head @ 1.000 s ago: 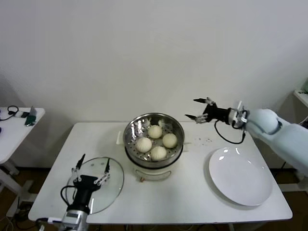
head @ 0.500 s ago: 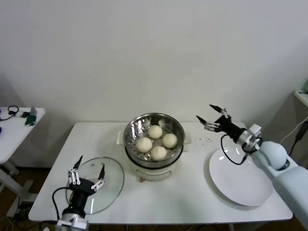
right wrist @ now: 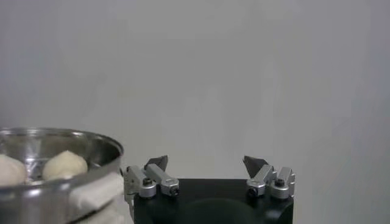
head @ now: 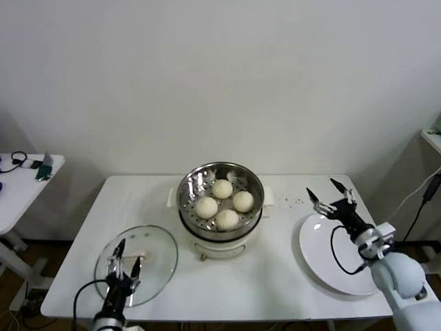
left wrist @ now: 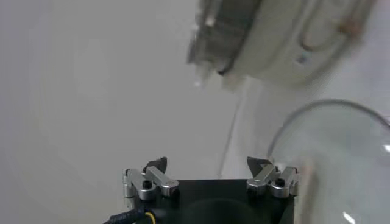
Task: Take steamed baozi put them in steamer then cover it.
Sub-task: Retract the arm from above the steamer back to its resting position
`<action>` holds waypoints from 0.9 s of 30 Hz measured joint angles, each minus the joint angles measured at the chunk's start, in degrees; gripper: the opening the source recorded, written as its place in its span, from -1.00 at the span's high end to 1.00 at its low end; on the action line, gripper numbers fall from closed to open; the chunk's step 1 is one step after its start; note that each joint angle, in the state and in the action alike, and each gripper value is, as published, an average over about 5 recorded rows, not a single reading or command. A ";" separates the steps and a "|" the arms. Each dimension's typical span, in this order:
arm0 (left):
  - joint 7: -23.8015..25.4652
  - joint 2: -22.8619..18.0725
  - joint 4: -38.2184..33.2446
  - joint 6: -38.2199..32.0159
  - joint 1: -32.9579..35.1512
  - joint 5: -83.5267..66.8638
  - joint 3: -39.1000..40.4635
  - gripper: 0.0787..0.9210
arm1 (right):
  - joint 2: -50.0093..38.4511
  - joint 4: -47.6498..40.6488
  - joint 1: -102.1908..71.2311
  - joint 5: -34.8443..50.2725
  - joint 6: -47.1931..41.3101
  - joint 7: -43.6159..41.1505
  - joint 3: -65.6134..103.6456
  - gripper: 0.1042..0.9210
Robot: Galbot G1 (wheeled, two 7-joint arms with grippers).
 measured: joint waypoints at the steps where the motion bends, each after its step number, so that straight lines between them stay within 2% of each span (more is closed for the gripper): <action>1: -0.07 0.00 0.53 0.44 -0.09 1.41 0.12 -0.77 | 0.61 0.05 -0.74 -0.37 0.00 0.10 0.62 -0.76; 11: -0.85 -0.44 6.62 3.11 -3.53 10.46 -0.17 -0.77 | 4.40 0.17 -5.43 -3.18 0.16 0.71 4.35 -0.76; 27: -1.53 -0.73 14.78 3.62 -11.31 13.94 0.09 -0.77 | 7.11 0.11 -8.12 -6.06 0.44 0.98 7.23 -0.76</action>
